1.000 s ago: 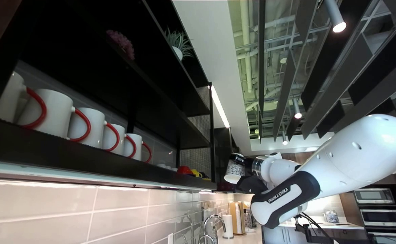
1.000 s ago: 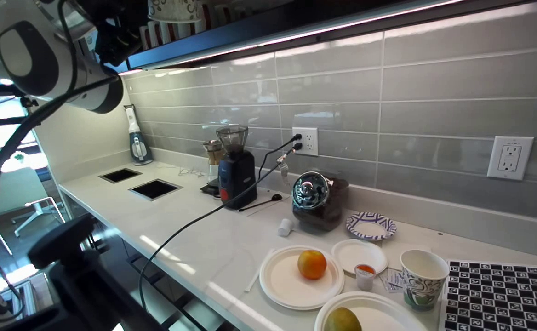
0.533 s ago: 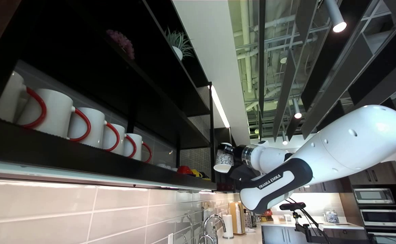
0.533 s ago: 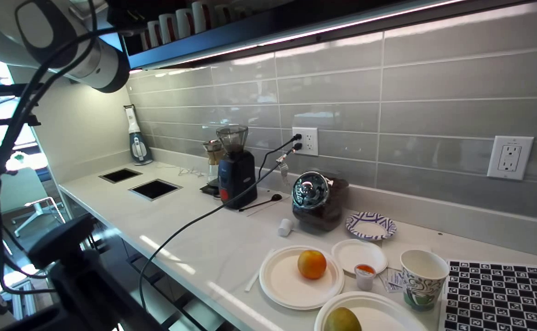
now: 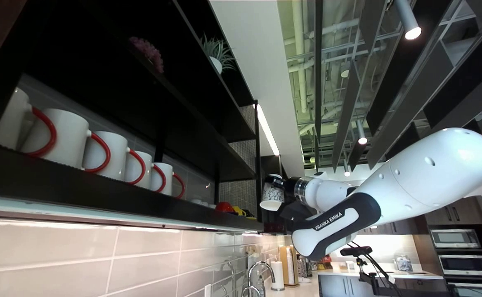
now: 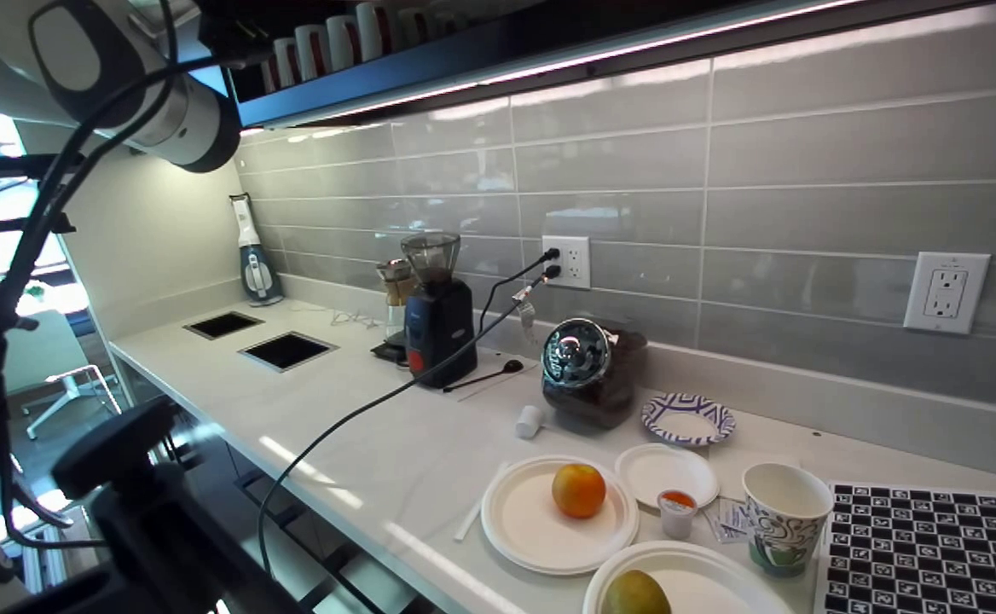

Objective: Turn the cup upside down, then place it on the shelf

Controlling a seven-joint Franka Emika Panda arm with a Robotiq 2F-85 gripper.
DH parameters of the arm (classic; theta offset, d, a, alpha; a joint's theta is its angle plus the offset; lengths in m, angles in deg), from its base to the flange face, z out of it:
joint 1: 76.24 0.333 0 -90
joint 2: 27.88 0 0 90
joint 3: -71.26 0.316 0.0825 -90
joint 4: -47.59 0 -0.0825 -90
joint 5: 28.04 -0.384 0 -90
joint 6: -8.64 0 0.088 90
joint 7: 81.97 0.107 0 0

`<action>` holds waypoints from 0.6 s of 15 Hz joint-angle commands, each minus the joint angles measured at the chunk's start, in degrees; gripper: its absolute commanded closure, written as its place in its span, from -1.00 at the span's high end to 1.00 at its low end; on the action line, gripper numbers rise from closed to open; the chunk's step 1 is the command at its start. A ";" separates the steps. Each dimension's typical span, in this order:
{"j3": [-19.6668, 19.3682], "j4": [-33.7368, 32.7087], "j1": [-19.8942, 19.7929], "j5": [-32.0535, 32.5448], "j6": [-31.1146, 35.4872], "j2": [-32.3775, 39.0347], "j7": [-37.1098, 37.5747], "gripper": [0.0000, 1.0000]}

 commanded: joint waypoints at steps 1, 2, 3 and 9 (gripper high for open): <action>-0.98 -5.53 1.63 3.12 3.47 -6.43 -3.76 -0.20; -0.98 -6.87 1.92 4.57 3.44 -7.62 -4.45 -0.20; -0.55 -8.29 1.70 5.59 3.30 -8.69 -5.24 -0.20; 0.01 -15.44 2.07 12.27 3.65 -15.89 -9.50 -0.20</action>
